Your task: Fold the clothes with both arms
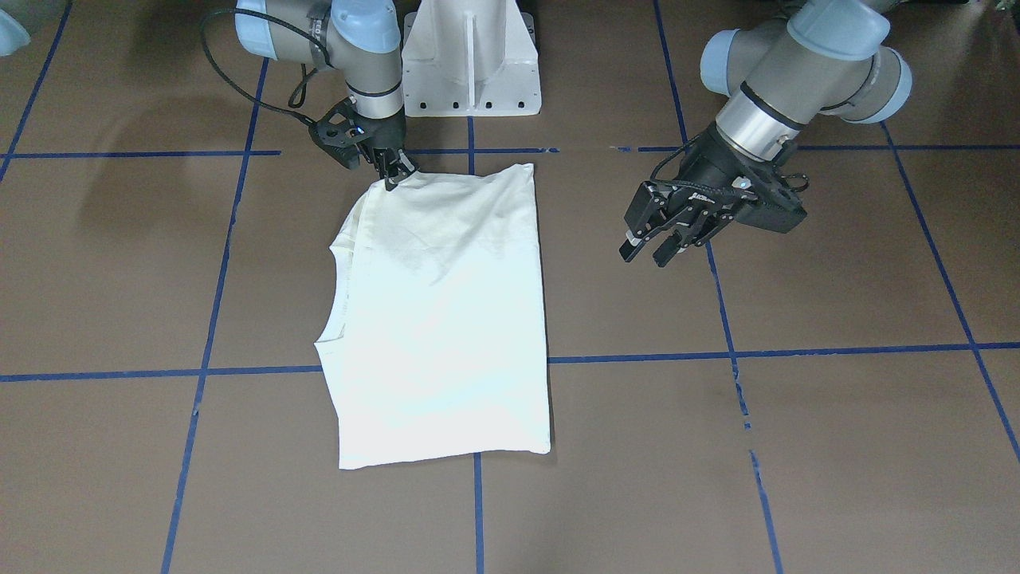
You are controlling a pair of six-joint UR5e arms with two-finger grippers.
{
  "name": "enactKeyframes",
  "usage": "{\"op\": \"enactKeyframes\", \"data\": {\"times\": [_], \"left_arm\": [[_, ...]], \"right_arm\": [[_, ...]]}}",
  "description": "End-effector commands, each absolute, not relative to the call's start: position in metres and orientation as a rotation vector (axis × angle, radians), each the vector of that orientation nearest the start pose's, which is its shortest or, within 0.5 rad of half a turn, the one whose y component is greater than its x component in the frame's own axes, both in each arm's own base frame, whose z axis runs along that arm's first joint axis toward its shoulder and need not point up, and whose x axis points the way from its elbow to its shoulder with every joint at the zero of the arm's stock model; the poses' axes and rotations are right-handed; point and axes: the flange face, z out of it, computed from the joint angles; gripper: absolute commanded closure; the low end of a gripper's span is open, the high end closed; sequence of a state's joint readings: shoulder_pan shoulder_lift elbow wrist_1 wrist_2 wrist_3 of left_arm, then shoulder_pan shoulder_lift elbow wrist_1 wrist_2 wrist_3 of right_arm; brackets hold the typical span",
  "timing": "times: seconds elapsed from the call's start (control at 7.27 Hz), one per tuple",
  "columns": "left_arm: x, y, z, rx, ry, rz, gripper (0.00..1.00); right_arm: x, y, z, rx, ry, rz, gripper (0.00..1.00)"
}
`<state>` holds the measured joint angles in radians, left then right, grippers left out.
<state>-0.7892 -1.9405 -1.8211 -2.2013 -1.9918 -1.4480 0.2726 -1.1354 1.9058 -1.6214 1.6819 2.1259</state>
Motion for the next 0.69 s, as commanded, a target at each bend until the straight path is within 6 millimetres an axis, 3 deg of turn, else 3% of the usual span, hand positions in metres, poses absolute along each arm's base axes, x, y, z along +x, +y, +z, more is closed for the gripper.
{"op": "enactKeyframes", "data": {"times": [0.0, 0.14, 0.28, 0.55], "left_arm": [[0.424, -0.424, 0.258, 0.119, 1.272, -0.412, 0.38], [0.468, -0.377, 0.257, 0.051, 1.261, -0.453, 0.37], [0.498, -0.339, 0.259, -0.007, 1.240, -0.469, 0.37], [0.534, -0.291, 0.269, -0.073, 1.175, -0.471, 0.37]], "right_arm": [[-0.527, -0.274, 0.281, -0.221, -0.735, 0.741, 1.00], [-0.527, -0.273, 0.279, -0.221, -0.739, 0.740, 1.00], [-0.527, -0.273, 0.279, -0.221, -0.739, 0.740, 1.00], [-0.526, -0.274, 0.278, -0.220, -0.741, 0.739, 1.00]]}}
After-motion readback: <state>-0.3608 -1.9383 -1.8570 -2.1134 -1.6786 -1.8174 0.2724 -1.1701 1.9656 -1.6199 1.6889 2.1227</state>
